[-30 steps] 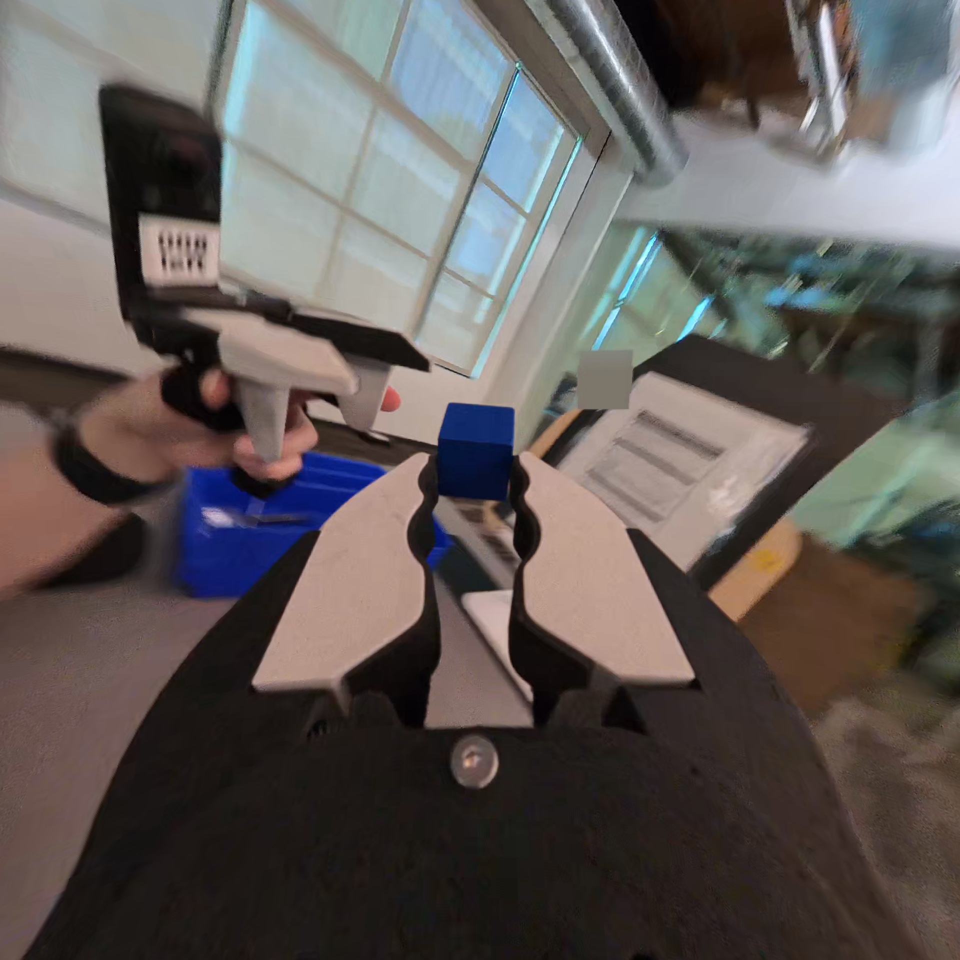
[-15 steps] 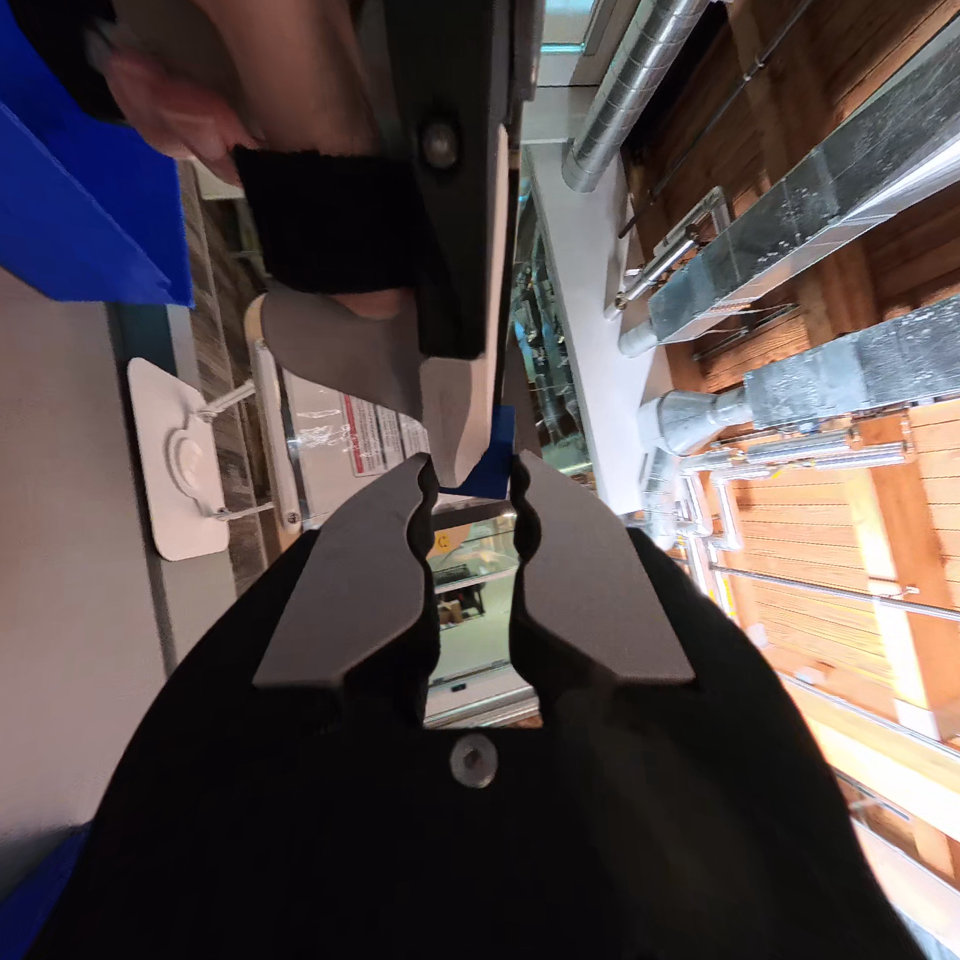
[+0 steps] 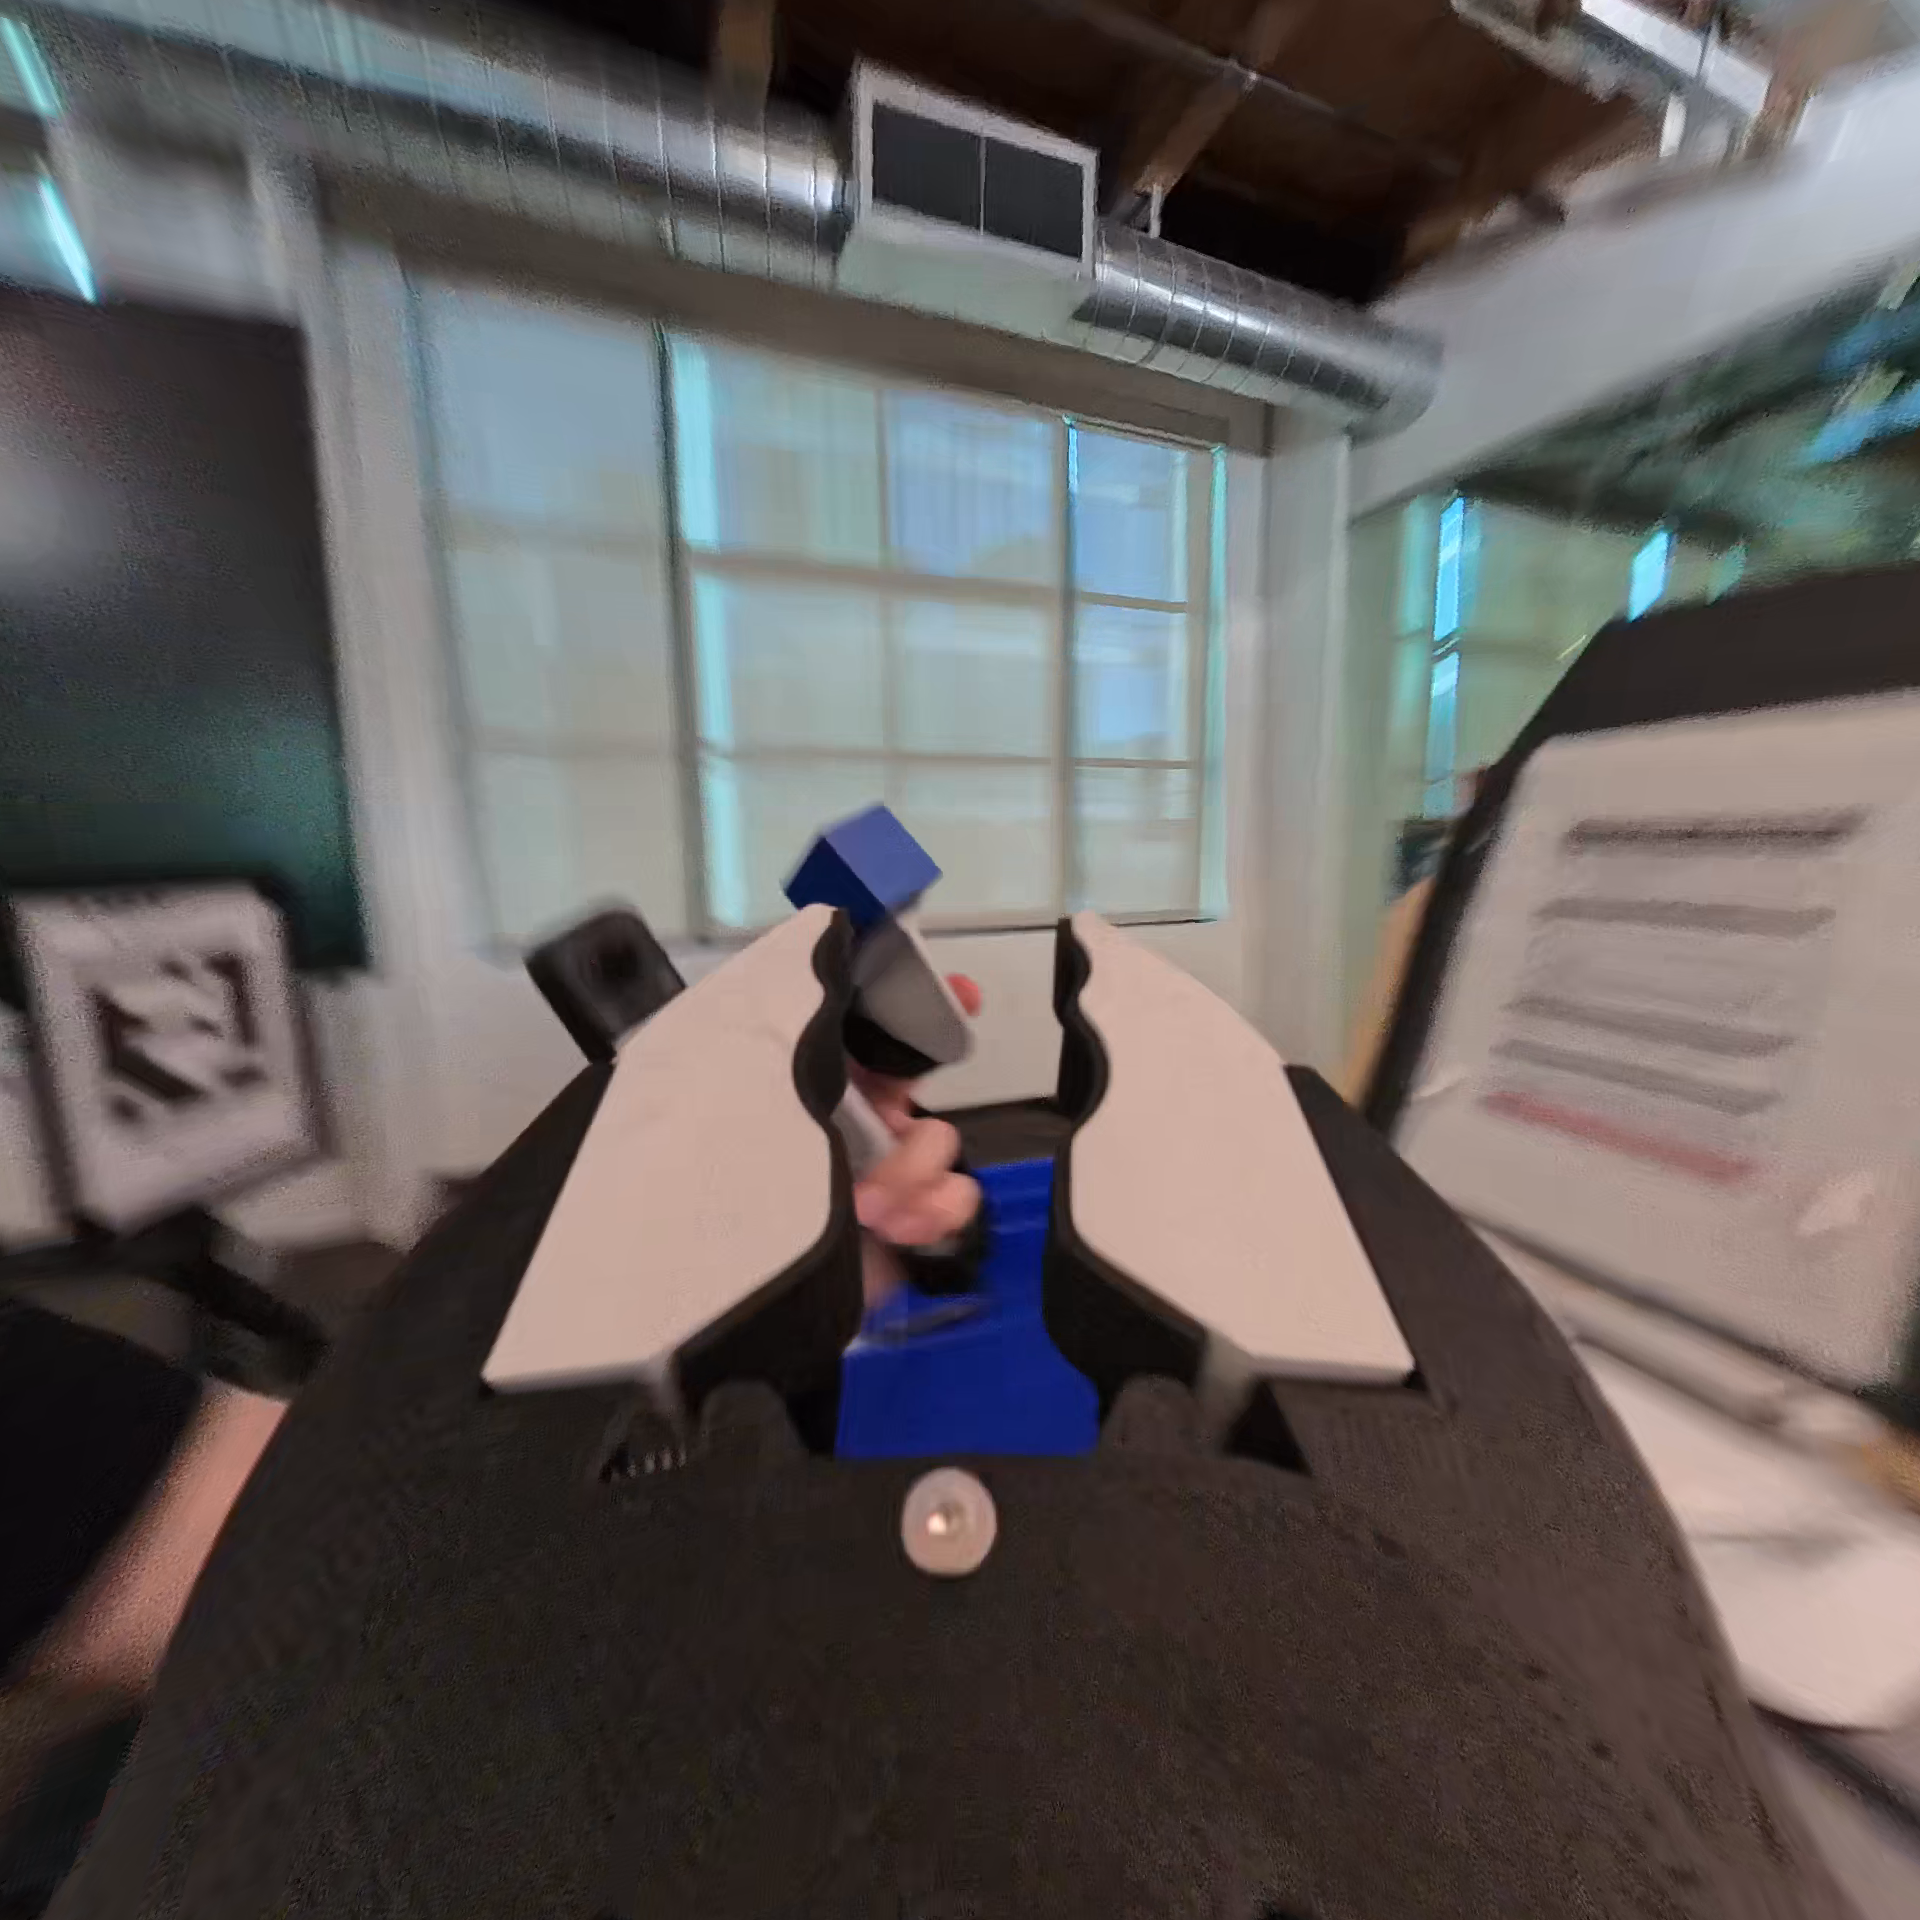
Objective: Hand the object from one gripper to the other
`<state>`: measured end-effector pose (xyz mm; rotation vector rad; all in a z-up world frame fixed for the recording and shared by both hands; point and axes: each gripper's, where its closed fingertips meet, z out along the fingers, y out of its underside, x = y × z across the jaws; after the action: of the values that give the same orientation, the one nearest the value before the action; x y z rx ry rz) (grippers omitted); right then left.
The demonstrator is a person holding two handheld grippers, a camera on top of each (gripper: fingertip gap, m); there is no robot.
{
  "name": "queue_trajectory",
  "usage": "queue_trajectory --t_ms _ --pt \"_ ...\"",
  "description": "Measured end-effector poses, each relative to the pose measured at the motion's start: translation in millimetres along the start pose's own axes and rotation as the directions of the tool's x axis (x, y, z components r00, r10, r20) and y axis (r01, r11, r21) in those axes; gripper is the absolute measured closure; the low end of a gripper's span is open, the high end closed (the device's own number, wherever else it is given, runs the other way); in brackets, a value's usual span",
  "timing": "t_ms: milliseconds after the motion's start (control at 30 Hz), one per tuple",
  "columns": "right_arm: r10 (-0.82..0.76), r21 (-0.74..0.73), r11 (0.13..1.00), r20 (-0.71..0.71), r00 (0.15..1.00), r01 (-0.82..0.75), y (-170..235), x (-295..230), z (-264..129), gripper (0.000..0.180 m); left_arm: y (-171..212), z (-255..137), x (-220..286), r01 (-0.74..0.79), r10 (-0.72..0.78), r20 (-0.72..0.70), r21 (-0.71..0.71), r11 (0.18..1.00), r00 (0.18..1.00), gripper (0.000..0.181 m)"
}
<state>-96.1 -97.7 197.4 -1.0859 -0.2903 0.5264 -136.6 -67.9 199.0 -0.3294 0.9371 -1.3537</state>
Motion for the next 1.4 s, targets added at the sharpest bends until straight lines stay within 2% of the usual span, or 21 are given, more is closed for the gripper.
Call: queue_trajectory --t_ms 67,133,167,233,300,367,500,633,700,800,867,933,1033,1100,1167,1233,1333,1400 --pt "0.251 0.008 0.968 0.013 0.968 -0.252 5 11 2 0.131 10 -1 -3 -0.268 0.273 0.091 -0.068 0.961 0.958 0.154" --pt "0.359 -0.038 0.933 0.048 0.932 -0.357 19 9 8 0.124 16 -1 4 -0.514 0.529 0.132 -0.13 0.848 0.838 0.154" --pt "0.393 -0.065 0.919 0.064 0.917 -0.389 26 5 13 0.12 17 1 9 -0.588 0.606 0.142 -0.15 0.795 0.783 0.153" --pt "0.449 -0.146 0.89 0.114 0.886 -0.432 41 -8 20 0.116 23 5 23 -0.647 0.668 0.129 -0.17 0.743 0.733 0.154" --pt "0.494 -0.215 0.862 0.146 0.857 -0.46 52 -18 25 0.121 28 8 33 -0.664 0.685 0.112 -0.178 0.726 0.72 0.154" --pt "0.543 -0.194 0.839 0.249 0.802 -0.508 42 -28 22 0.151 32 10 37 -0.676 0.699 0.105 -0.185 0.713 0.708 0.154" --pt "0.588 -0.248 0.808 0.29 0.755 -0.534 43 -27 16 0.15 35 11 44 -0.642 0.658 0.061 -0.169 0.748 0.751 0.154" --pt "0.571 -0.351 0.81 0.291 0.768 -0.469 43 -20 -1 0.15 41 13 57 -0.586 0.584 -0.06 -0.145 0.797 0.809 0.146" --pt "0.558 -0.44 0.798 0.28 0.781 -0.412 47 -20 -16 0.15 46 13 65 -0.549 0.529 -0.155 -0.159 0.821 0.835 0.139" --pt "0.56 -0.619 0.722 0.258 0.787 -0.31 64 -26 -45 0.15 59 9 82 -0.499 0.426 -0.312 -0.209 0.841 0.849 0.135" --pt "0.571 -0.713 0.655 0.25 0.782 -0.251 78 -33 -61 0.15 69 5 98 -0.478 0.357 -0.41 -0.243 0.844 0.839 0.134" --pt "0.573 -0.777 0.594 0.224 0.788 -0.211 92 -35 -70 0.15 76 1 114 -0.503 0.351 -0.478 -0.238 0.831 0.805 0.135" --pt "0.574 -0.816 0.551 0.219 0.789 -0.174 102 -40 -74 0.15 87 -1 128 -0.588 0.419 -0.517 -0.218 0.779 0.747 0.152" --pt "0.497 -0.804 0.587 0.26 0.828 -0.1 105 -37 -76 0.15 91 0 128 -0.652 0.482 -0.518 -0.211 0.728 0.706 0.153" --pt "0.383 -0.728 0.684 0.302 0.873 -0.049 96 -29 -68 0.144 88 8 114 -0.723 0.594 -0.44 -0.228 0.652 0.674 0.153" --pt "0.251 -0.625 0.781 0.31 0.917 -0.003 80 -21 -56 0.118 74 18 90 -0.788 0.741 -0.27 -0.254 0.561 0.614 0.153" --pt "-0.071 -0.468 0.872 0.16 0.985 0.139 55 11 -33 0.105 49 20 56 -0.817 0.866 -0.02 -0.341 0.464 0.5 0.153" --pt "-0.268 -0.343 0.897 0.074 0.961 0.277 33 17 -21 0.106 38 17 44 -0.835 0.911 0.078 -0.374 0.403 0.405 0.153"
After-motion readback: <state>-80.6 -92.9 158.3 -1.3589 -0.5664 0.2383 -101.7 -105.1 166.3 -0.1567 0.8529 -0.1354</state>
